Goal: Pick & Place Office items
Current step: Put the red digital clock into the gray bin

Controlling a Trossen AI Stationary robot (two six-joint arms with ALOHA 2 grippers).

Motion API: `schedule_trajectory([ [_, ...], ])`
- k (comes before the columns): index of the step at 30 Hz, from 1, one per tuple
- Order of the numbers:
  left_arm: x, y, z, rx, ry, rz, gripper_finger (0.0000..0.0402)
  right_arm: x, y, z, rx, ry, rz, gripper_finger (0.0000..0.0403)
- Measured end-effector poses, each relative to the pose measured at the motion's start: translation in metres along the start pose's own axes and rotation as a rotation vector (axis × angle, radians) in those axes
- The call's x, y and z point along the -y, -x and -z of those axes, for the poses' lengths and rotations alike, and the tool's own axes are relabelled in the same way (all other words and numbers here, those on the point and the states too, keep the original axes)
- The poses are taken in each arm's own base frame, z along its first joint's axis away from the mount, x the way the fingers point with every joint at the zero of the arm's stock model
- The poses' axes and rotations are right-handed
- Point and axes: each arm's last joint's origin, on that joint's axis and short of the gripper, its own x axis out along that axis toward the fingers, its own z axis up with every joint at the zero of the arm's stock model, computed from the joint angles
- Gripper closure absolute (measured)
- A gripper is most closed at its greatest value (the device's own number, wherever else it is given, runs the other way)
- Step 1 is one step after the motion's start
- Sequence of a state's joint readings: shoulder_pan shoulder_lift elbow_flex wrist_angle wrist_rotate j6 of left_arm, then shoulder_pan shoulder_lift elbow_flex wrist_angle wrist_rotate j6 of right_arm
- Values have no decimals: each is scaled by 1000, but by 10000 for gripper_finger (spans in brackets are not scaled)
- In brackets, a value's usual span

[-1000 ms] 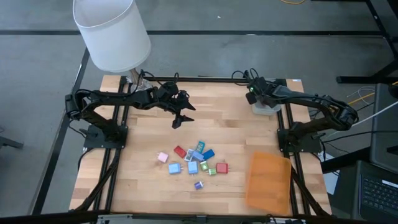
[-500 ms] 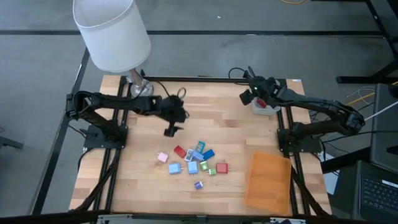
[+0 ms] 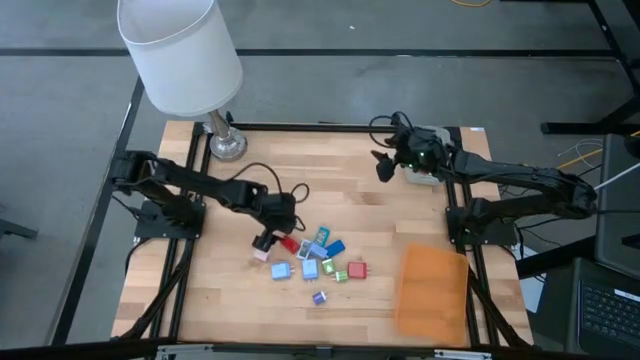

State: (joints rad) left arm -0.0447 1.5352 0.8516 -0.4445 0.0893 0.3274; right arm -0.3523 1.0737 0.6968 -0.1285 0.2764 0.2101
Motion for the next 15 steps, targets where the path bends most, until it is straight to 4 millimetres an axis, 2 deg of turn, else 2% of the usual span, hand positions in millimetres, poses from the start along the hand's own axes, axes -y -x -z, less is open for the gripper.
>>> schedule_trajectory([
  [4,-1,-23,3,-61,13,5,137,-10,3,0,19,-2,-45,131],
  [6,-2,-28,2,-53,8,8,137,-14,4,1,22,5,-47,131],
  [15,3,-32,-3,-25,-6,25,137,-18,5,1,26,18,-43,131],
])
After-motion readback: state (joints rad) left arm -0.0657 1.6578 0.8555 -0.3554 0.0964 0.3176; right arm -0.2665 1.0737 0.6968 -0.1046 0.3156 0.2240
